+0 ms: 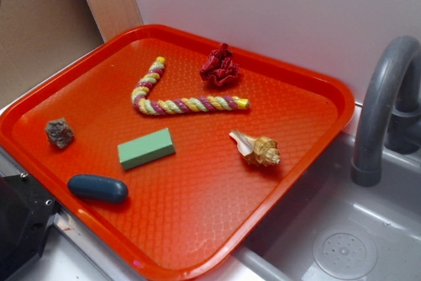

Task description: Grab the shell.

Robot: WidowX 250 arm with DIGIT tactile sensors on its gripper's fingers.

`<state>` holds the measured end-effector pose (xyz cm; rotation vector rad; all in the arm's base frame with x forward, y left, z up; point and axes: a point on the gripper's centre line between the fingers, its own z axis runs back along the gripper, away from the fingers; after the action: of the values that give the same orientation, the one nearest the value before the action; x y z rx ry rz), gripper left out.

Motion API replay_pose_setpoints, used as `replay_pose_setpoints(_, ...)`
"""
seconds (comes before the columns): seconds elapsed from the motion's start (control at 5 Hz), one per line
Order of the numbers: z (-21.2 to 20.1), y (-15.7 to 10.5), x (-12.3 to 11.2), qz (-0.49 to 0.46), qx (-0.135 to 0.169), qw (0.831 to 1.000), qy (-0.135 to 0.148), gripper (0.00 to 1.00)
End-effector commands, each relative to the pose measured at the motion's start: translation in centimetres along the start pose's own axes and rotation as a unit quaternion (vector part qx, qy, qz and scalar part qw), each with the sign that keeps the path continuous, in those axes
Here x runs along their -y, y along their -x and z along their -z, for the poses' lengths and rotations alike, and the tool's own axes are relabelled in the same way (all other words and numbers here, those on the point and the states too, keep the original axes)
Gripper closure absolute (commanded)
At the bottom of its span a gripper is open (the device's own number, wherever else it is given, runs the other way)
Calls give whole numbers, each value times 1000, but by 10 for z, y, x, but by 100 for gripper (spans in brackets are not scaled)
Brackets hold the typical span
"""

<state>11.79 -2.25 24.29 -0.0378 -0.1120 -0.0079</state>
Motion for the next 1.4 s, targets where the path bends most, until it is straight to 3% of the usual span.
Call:
replay_pose_setpoints(0.0, 0, 0, 0, 0, 0, 1000, 0, 0)
replay_pose_setpoints(0.2, -1, -24, 11, 65, 48, 996, -31, 0)
replay_pose_setpoints(0.4, 4, -58, 36, 194, 79, 975, -68, 0)
replay_pose_setpoints(0.6, 20, -84, 62, 313, 106, 941, -76, 0)
replay_pose_setpoints(0.8, 43, -106, 82, 425, 104, 894, -93, 0)
replay_pose_setpoints(1.0, 72, -126, 98, 505, 97, 855, -73, 0)
replay_pose_setpoints(1.2, 114, -134, 118, 552, 63, 829, -64, 0)
